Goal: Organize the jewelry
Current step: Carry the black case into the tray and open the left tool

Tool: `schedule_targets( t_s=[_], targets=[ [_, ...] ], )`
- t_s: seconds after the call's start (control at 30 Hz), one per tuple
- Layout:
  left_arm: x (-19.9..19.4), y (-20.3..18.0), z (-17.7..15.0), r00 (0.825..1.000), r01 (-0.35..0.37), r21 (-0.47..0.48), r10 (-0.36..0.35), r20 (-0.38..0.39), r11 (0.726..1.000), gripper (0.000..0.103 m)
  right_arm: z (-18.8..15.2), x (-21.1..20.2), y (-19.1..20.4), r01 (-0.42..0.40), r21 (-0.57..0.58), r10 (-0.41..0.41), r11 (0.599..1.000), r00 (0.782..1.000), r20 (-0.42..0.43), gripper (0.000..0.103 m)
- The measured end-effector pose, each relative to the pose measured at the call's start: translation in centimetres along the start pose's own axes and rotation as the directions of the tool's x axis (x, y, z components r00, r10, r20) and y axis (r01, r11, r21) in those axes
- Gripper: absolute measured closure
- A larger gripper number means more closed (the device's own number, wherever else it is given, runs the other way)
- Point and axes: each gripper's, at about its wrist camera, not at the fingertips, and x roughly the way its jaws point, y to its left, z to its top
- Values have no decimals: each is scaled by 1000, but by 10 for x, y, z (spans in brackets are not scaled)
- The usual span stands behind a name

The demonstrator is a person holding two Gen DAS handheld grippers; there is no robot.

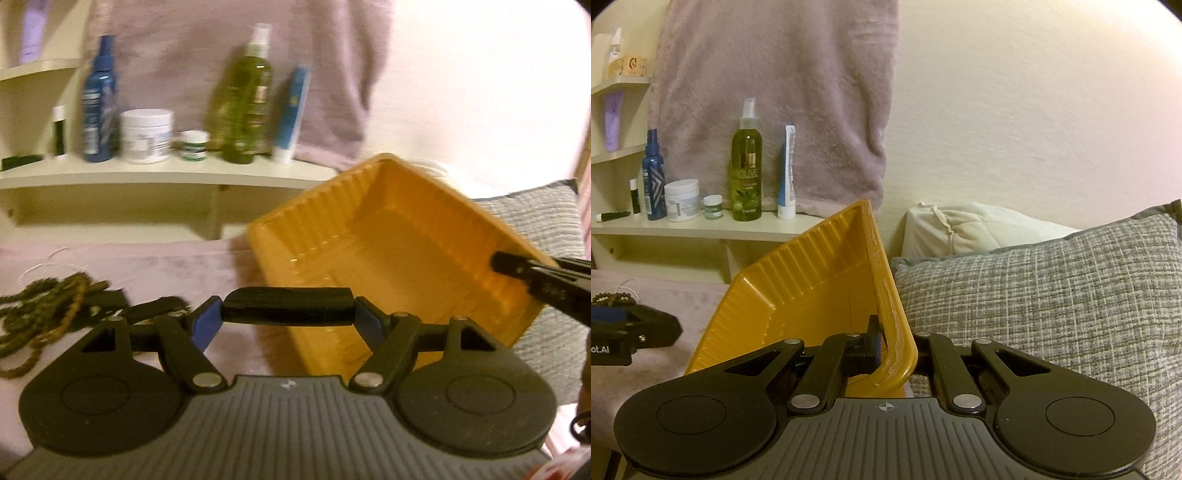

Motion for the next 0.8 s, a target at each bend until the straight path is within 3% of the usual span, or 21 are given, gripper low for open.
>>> schedule_targets(
  t_s=[0.6, 0.67, 0.8],
  targets=[
    [23, -32, -1, 986, 155, 82, -150, -67, 984, 29, 1, 0, 0, 0, 4, 0, 1000, 1000, -2, 97],
    [26, -32, -3, 980, 187, 70, -181, -82, 980, 24, 1, 0, 0, 0, 5, 0, 1000, 1000, -2, 97],
    [25, -31, -5, 981, 181, 66, -176, -78, 981, 24, 0, 0, 0, -4, 6, 4, 1000, 1000, -5, 97]
  ],
)
